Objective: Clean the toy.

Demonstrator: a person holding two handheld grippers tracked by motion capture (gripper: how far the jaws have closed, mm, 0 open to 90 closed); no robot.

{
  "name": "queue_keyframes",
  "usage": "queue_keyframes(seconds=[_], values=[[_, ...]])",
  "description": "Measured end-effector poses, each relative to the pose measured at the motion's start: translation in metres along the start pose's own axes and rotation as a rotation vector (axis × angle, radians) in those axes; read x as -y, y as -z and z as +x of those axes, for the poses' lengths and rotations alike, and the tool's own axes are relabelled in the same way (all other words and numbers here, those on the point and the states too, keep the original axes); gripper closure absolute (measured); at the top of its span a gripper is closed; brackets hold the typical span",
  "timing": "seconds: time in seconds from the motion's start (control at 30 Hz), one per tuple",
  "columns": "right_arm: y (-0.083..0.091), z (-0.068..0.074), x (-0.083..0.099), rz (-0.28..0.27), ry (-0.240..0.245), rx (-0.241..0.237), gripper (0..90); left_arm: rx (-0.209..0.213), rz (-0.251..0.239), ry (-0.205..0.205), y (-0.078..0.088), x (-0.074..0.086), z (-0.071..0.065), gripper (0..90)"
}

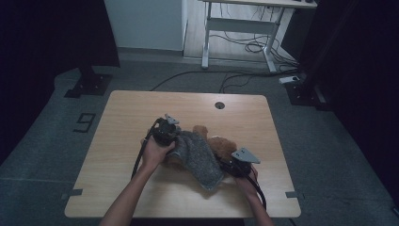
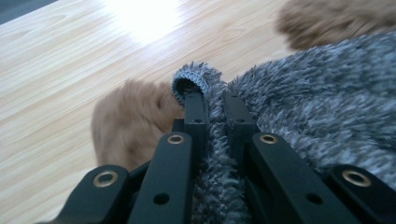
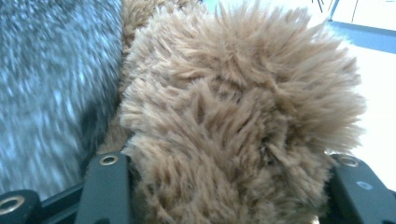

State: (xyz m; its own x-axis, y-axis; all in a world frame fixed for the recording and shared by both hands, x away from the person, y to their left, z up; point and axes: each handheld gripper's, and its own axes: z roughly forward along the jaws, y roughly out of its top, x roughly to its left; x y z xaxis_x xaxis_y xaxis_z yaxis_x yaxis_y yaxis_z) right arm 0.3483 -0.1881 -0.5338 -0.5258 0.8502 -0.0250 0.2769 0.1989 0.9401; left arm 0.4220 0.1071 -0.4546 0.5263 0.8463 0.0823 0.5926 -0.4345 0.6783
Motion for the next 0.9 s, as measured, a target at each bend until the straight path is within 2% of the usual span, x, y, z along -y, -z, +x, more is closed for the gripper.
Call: queue_keyframes(seconds=[0.13, 0.23, 0.37, 0.43, 0.5, 0.57, 0.63, 0.73, 0.83, 0.9], values=[[0.0, 0.0, 0.0, -0.001, -0.001, 0.0, 41.9, -0.006, -0.004, 0.024, 0.003, 0.005, 0.011, 82.1], [0.0, 0.0, 0.0, -0.001, -0.002, -0.002, 41.9, -0.024, -0.004, 0.023, 0.007, 0.005, 0.015, 82.1], [0.0, -0.001, 0.0, 0.0, -0.003, -0.003, 41.8, -0.031, -0.014, 0.062, 0.013, 0.007, 0.027, 82.1], [-0.001, -0.001, 0.0, 0.0, -0.003, -0.003, 41.8, -0.053, -0.018, 0.071, 0.018, 0.009, 0.033, 82.0], [-0.001, -0.001, 0.0, 0.001, -0.005, -0.003, 41.8, -0.1, -0.002, 0.066, 0.023, 0.014, 0.042, 82.1], [-0.001, -0.002, 0.0, 0.002, -0.009, -0.003, 41.8, -0.113, 0.006, 0.094, 0.027, 0.022, 0.055, 82.1], [-0.001, -0.002, 0.0, 0.002, -0.014, -0.005, 41.8, -0.078, -0.014, 0.129, 0.033, 0.03, 0.065, 82.0], [-0.003, -0.002, -0.001, 0.005, -0.021, 0.004, 41.8, -0.045, -0.047, 0.151, 0.039, 0.03, 0.066, 82.1], [-0.005, -0.001, -0.003, 0.004, -0.023, 0.014, 41.8, 0.051, -0.127, 0.163, 0.046, 0.015, 0.051, 82.1], [-0.005, 0.0, -0.003, 0.005, -0.021, 0.017, 41.8, 0.096, -0.16, 0.124, 0.046, -0.004, 0.029, 82.1]])
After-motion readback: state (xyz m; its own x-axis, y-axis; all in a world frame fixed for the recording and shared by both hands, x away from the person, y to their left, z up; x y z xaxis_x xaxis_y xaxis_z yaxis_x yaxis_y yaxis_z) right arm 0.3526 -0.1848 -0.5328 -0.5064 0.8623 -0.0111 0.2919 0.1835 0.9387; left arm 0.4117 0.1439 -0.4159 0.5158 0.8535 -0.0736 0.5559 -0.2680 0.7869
